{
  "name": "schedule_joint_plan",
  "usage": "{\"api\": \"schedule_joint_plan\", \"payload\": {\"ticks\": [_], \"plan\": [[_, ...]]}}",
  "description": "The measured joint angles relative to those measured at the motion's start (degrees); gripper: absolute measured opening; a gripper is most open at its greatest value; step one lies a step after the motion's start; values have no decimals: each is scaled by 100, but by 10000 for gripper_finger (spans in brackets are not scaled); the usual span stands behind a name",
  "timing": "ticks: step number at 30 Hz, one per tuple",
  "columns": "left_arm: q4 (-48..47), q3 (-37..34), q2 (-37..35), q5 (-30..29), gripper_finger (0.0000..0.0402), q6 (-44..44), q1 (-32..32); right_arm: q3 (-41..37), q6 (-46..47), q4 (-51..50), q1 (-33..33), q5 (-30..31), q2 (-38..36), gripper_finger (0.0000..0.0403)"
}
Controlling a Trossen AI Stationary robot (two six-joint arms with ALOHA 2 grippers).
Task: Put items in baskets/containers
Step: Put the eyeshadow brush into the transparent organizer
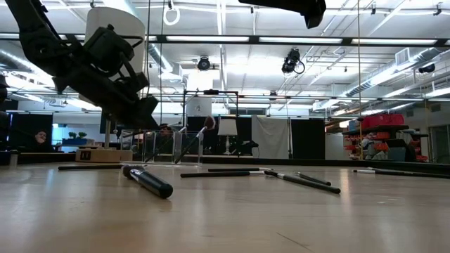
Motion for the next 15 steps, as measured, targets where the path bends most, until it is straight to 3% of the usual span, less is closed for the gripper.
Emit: {"api": "schedule_joint_plan", "payload": {"ticks": [6, 15], "plan": [[-190, 16, -13, -2, 123, -126, 0, 2, -1, 0, 0, 0, 0, 114], [-341, 17, -56, 122, 105, -151, 0, 2, -1, 0, 0, -2, 0, 114]]}}
